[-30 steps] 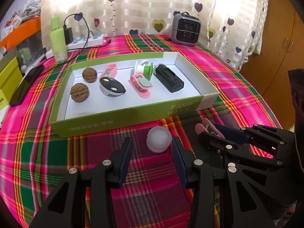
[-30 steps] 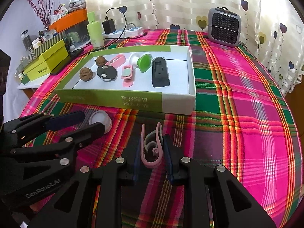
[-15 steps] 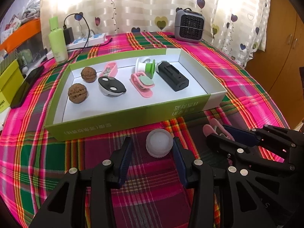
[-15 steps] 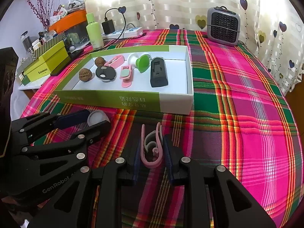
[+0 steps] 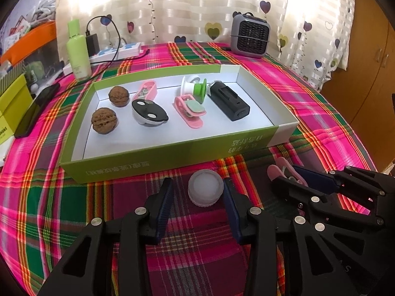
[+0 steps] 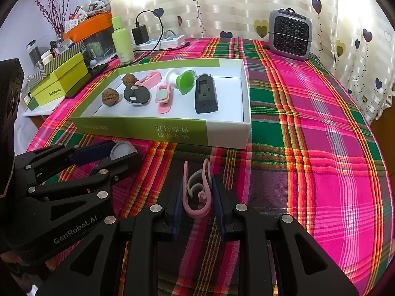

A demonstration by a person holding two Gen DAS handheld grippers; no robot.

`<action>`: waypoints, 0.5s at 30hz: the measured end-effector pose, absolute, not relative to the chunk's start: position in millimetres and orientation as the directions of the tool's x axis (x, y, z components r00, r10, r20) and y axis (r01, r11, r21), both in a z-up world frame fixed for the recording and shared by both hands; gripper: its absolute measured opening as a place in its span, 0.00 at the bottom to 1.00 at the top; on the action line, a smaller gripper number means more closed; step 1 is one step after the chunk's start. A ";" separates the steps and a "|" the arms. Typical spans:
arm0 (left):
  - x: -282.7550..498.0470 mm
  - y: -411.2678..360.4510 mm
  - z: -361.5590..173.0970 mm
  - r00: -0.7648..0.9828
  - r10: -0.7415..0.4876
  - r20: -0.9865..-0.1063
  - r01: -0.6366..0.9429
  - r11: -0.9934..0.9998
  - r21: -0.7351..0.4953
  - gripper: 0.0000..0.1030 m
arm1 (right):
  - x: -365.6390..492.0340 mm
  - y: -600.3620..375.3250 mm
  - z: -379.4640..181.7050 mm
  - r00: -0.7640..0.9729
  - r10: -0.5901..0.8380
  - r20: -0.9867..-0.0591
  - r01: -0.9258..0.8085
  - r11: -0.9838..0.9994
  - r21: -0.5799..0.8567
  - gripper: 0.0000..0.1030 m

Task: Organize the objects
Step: 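Move the left gripper to the white round cap and close on it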

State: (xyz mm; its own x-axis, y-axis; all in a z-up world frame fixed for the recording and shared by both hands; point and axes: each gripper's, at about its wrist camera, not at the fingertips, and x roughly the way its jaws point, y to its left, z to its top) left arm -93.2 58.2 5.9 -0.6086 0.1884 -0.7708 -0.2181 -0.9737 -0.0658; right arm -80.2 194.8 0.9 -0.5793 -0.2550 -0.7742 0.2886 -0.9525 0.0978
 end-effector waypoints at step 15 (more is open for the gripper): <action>-93.4 54.2 5.0 -0.614 0.177 -0.769 -0.197 -0.978 -0.067 0.25 | -80.1 194.7 0.8 -0.579 -0.255 -0.774 0.288 -0.952 0.098 0.23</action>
State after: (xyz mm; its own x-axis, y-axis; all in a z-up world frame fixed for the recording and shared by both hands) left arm -93.4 54.2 5.0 -0.6144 0.1766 -0.7690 -0.1975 -0.9780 -0.0669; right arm -80.1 194.7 0.8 -0.5793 -0.2550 -0.7742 0.2885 -0.9525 0.0978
